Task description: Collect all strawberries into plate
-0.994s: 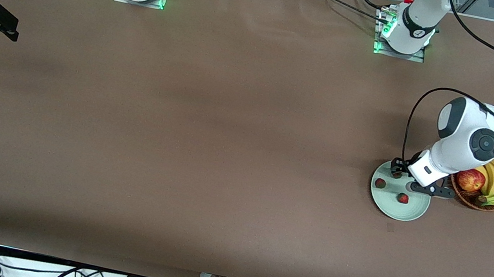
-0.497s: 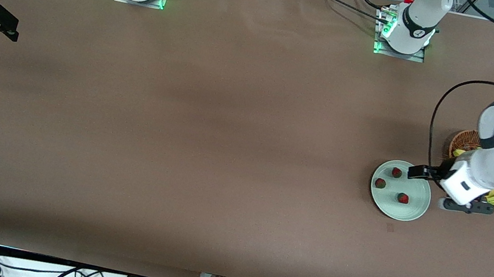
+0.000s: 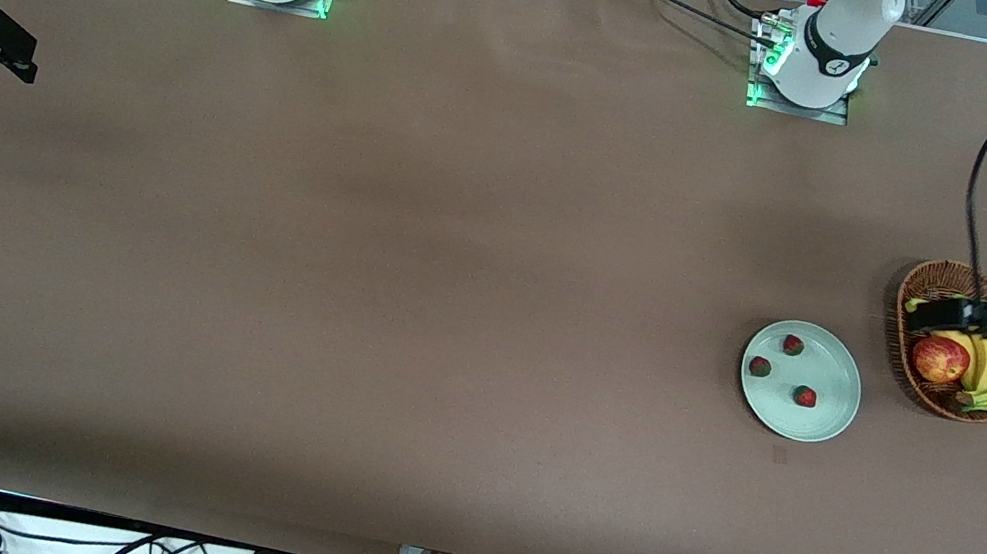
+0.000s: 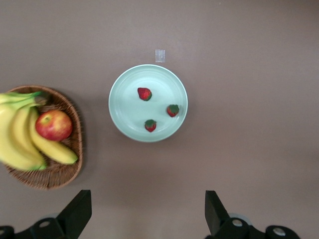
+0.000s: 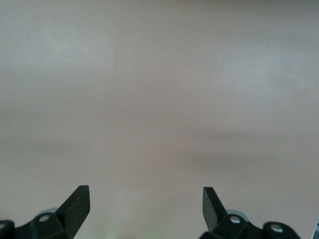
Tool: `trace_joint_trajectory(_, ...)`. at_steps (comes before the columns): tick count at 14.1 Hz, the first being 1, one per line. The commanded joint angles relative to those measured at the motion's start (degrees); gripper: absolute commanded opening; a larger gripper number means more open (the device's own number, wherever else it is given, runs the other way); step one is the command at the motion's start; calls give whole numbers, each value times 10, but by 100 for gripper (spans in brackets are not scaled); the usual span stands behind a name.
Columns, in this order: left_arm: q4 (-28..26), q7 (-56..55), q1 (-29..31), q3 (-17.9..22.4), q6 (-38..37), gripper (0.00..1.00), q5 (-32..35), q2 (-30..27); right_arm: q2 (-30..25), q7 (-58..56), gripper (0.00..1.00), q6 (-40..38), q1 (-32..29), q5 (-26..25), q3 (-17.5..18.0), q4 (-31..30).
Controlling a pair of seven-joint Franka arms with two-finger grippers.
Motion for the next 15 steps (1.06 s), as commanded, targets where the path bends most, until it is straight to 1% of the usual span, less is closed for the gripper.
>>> trace_joint_trajectory(1, 2, -50, -3, -22, -21, 100, -7, -21, 6, 7, 100, -7, 3, 10, -3, 15)
trace_joint_trajectory(3, 0, -71, -5, -41, -10, 100, 1, -15, 6, 7, 100, -7, 3, 10, -4, 14)
trace_joint_trajectory(4, -15, -69, -5, -37, 24, 100, 1, -19, 6, 7, 100, -6, 3, 10, -3, 14)
trace_joint_trajectory(5, -53, -62, -8, -20, 58, 100, -3, -41, 6, 7, 100, -7, 3, 10, -3, 14)
trace_joint_trajectory(6, -96, -58, -37, 16, 97, 100, -4, -71, 6, 7, 100, -7, 3, 10, -3, 14)
trace_joint_trajectory(7, -148, -57, -107, 80, 120, 100, -3, -103, 6, 7, 100, -7, 3, 10, -3, 14)
trace_joint_trajectory(8, -180, -57, -183, 149, 120, 100, 0, -128, 6, 7, 100, -7, 3, 10, -3, 14)
trace_joint_trajectory(9, -185, -62, -213, 172, 105, 100, -2, -148, 6, 7, 100, -7, 3, 10, -3, 15)
trace_joint_trajectory(10, -186, -59, -196, 172, 76, 100, -8, -165, 6, 7, 100, -7, 3, 10, -3, 14)
trace_joint_trajectory(11, -186, -59, -194, 171, 62, 100, -18, -172, 6, 7, 100, -7, 3, 10, -3, 14)
trace_joint_trajectory(13, -186, -57, -197, 169, 61, 100, -20, -176, 6, 7, 100, -6, 2, 10, -4, 14)
trace_joint_trajectory(15, -186, -56, -185, 152, 64, 100, -19, -176, 6, 7, 100, -7, 2, 10, -4, 14)
